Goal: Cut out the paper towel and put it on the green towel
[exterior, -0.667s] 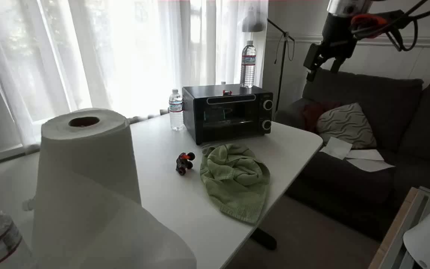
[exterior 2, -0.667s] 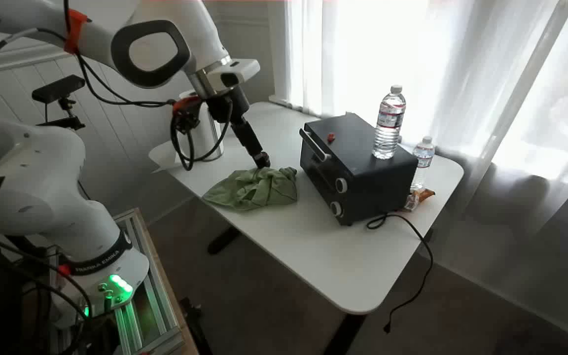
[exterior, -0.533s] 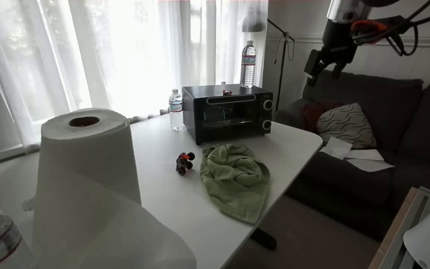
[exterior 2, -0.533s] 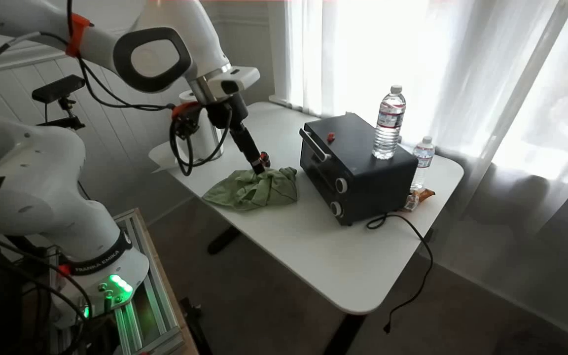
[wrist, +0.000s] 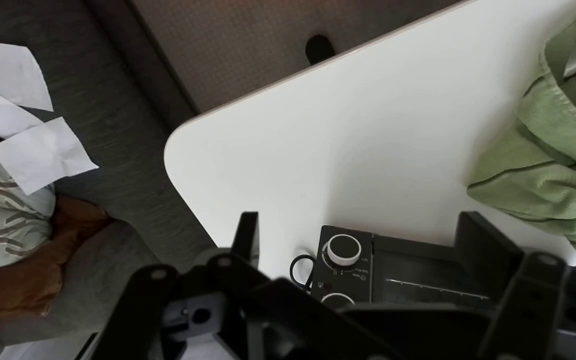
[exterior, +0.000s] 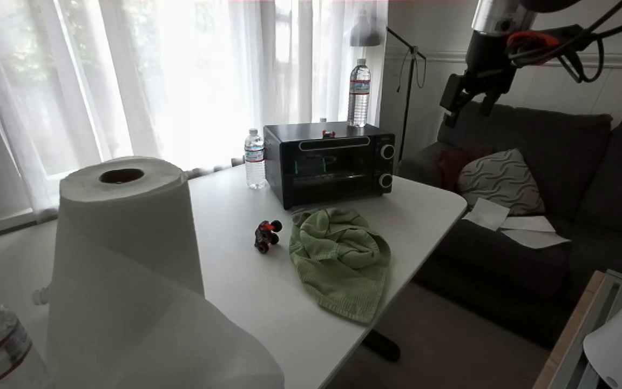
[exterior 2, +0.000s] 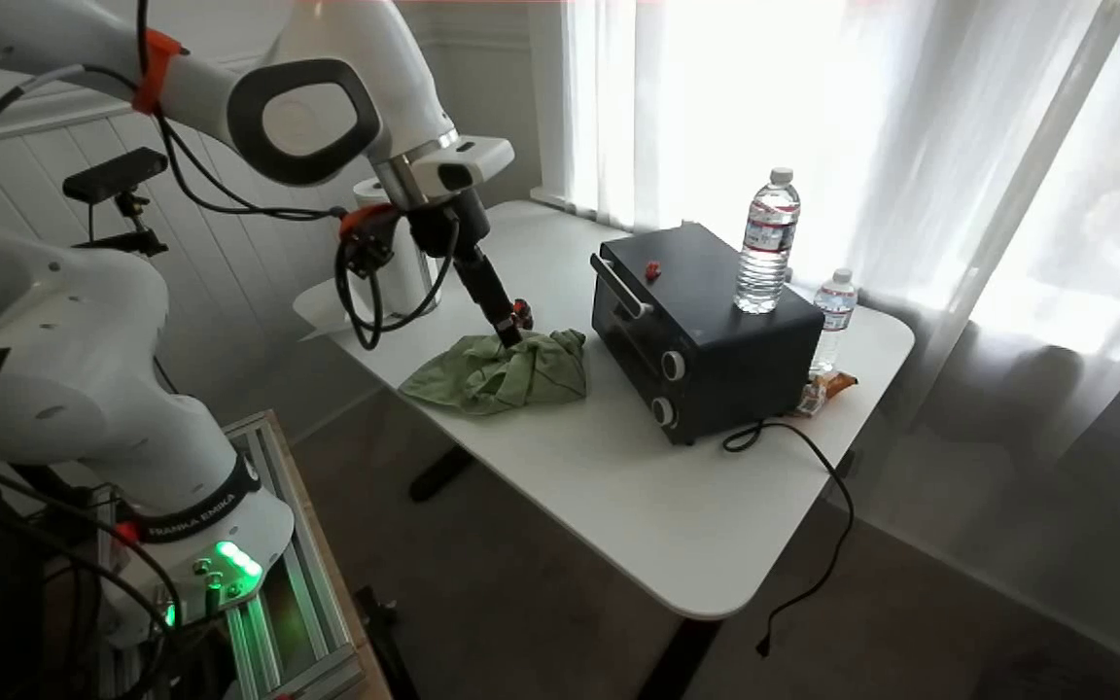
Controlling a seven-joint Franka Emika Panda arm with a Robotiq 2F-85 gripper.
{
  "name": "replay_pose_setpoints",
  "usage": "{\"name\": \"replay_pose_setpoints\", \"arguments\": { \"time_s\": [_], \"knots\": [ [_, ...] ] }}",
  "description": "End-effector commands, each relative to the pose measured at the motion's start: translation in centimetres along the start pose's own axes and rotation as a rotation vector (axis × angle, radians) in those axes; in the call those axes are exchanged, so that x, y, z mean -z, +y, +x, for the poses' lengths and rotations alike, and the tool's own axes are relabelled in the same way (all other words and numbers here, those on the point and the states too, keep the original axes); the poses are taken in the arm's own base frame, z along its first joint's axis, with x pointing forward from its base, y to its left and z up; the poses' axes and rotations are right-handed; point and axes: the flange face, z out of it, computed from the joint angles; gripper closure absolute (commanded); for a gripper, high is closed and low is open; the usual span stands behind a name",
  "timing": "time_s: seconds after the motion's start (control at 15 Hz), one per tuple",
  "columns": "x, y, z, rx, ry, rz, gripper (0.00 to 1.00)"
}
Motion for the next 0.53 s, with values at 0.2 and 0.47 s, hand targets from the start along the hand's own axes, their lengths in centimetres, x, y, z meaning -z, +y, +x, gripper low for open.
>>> {"name": "replay_pose_setpoints", "arguments": {
  "time_s": [0.2,0.47],
  "knots": [
    [0.1,0.0,0.0,0.0,-0.001,0.0,0.0],
    [1.9,-2.4,0.5,0.05,0.027,-0.018,0.0]
  ]
}}
